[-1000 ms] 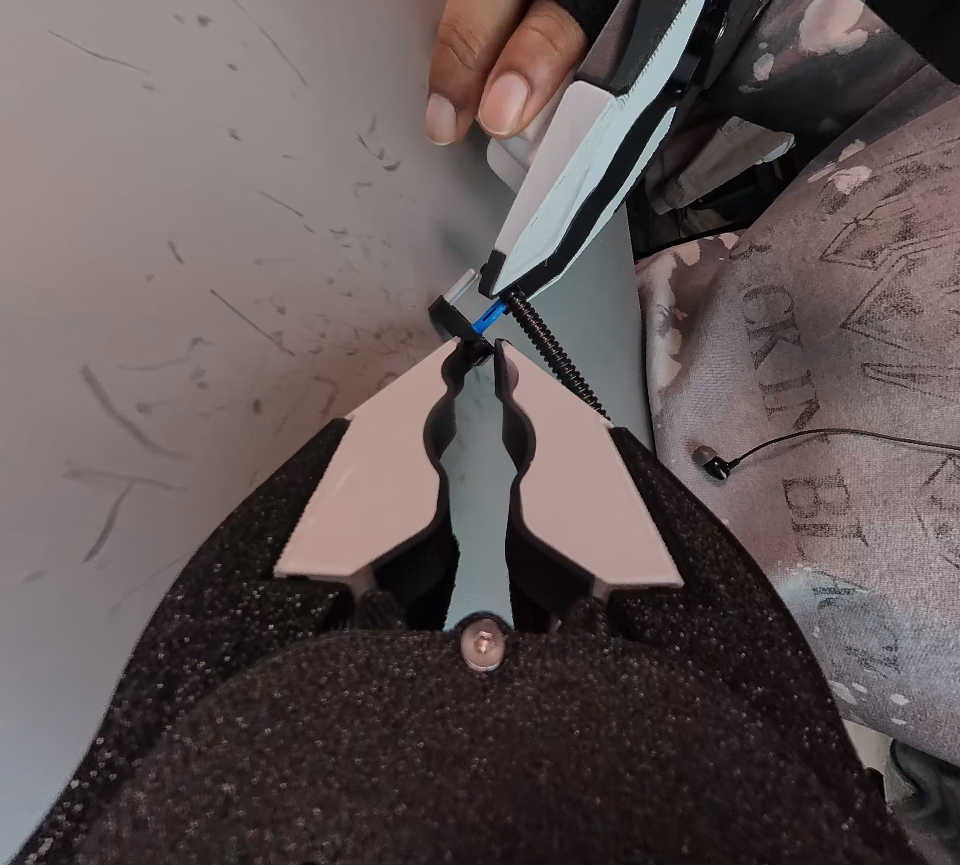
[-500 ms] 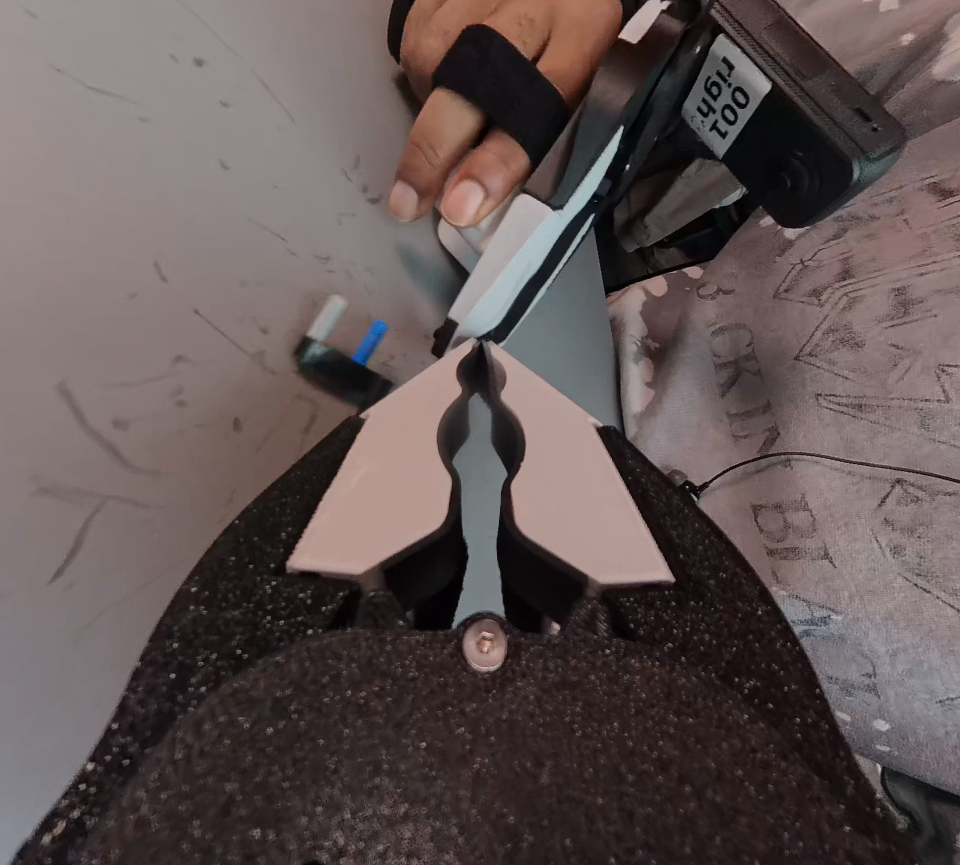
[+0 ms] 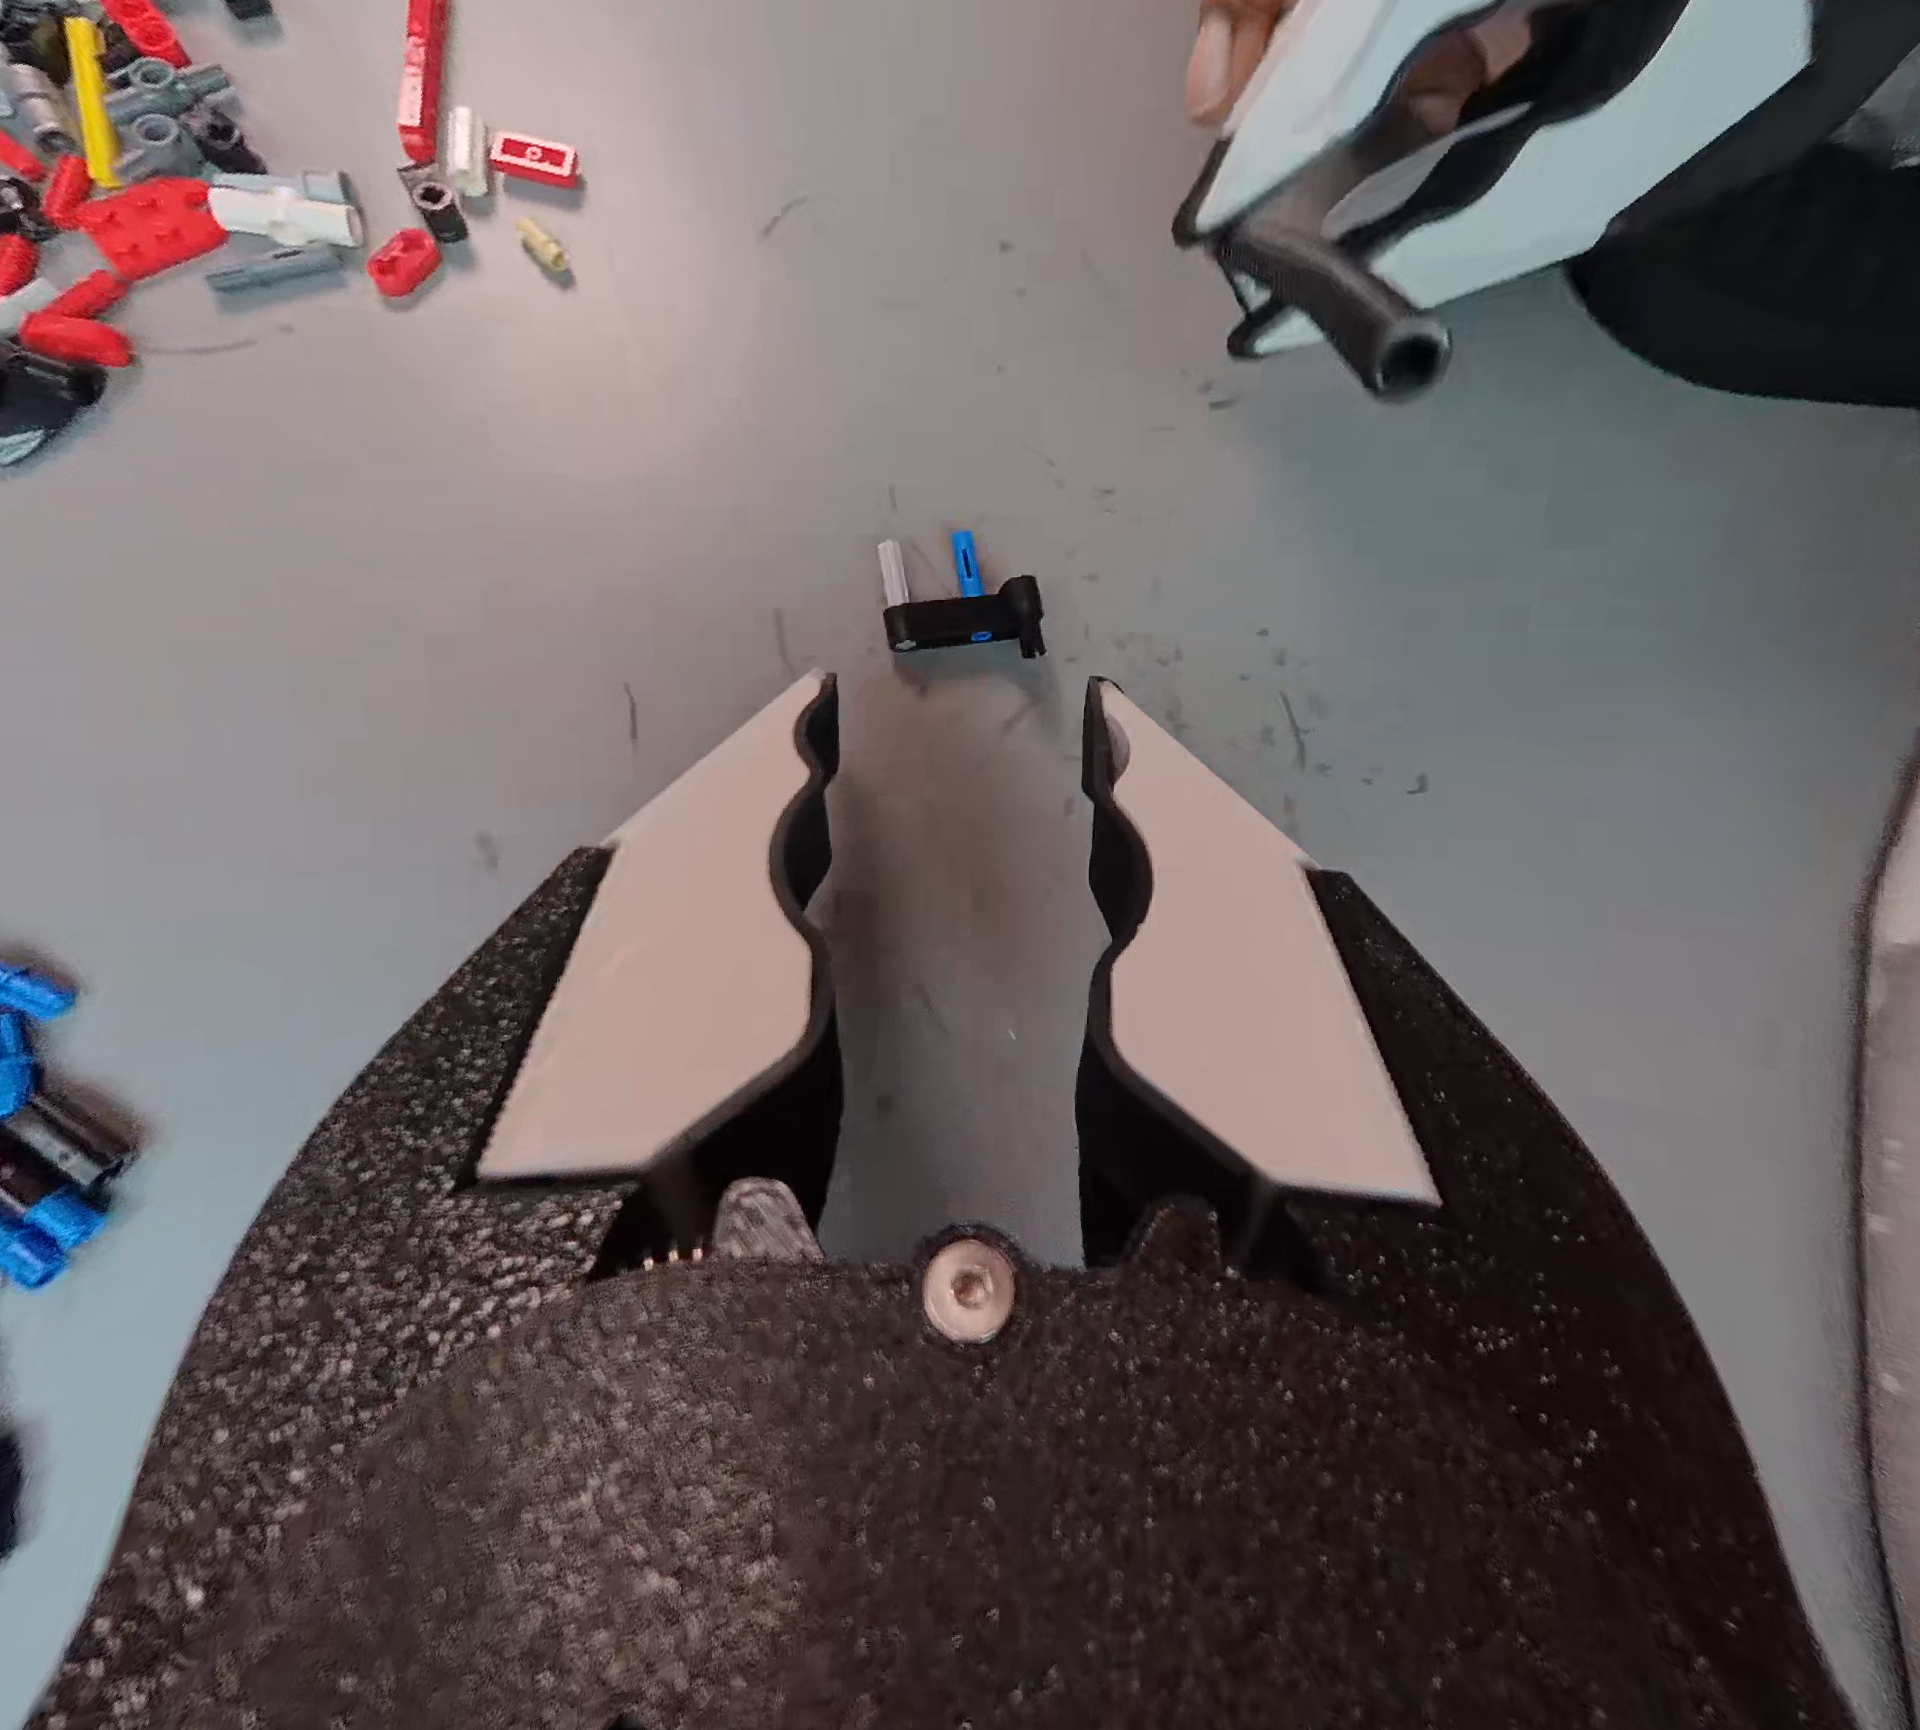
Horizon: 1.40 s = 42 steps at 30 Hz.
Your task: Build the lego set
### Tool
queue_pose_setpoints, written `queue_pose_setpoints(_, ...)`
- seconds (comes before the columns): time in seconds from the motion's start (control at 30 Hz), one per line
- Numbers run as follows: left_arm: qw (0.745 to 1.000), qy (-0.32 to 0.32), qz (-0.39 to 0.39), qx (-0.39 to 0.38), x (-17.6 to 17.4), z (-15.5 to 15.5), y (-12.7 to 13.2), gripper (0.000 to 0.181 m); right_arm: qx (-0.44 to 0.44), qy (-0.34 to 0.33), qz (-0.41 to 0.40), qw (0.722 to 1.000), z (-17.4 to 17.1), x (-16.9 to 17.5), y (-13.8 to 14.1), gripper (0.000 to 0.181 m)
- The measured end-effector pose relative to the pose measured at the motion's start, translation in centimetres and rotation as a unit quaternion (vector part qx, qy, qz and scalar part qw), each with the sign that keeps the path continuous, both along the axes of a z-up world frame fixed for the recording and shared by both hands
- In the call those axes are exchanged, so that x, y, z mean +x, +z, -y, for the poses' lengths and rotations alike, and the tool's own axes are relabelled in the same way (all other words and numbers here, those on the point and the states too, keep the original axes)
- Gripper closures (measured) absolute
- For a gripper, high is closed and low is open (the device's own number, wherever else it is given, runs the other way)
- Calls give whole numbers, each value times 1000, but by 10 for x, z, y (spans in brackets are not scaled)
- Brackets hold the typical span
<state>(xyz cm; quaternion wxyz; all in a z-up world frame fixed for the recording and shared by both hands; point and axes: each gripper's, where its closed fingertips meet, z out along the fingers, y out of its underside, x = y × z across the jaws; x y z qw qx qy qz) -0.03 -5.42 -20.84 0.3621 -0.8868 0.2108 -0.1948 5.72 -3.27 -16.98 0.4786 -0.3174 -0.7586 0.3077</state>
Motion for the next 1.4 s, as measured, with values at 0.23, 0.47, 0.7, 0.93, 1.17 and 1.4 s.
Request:
queue_pose_setpoints(0.23, 994, 68, -87, -15, 9, -14, -17, 120, -46, -71, -21, 996, -33, -3, 11, 166)
queue_pose_setpoints(0.47, 992, 18, -124, -1, 21, -15, -17, 149, -51, -57, -18, 997, -27, 0, 8, 166)
queue_pose_setpoints(0.7, 967, -97, 237, -17, 67, 14, 45, 150, -157, 82, -40, 983, 26, 11, 36, 166)
queue_pose_setpoints(0.93, 879, -148, 448, -59, 82, 33, 93, 150, -305, 198, 16, 931, 46, 22, 66, 166)
queue_pose_setpoints(1.17, 849, -141, 502, -90, 82, 36, 99, 150, -361, 245, 58, 898, 53, 22, 67, 166)
queue_pose_setpoints(1.4, 819, -143, 546, -108, 80, 38, 105, 150, -399, 267, 62, 875, 50, 17, 75, 166)
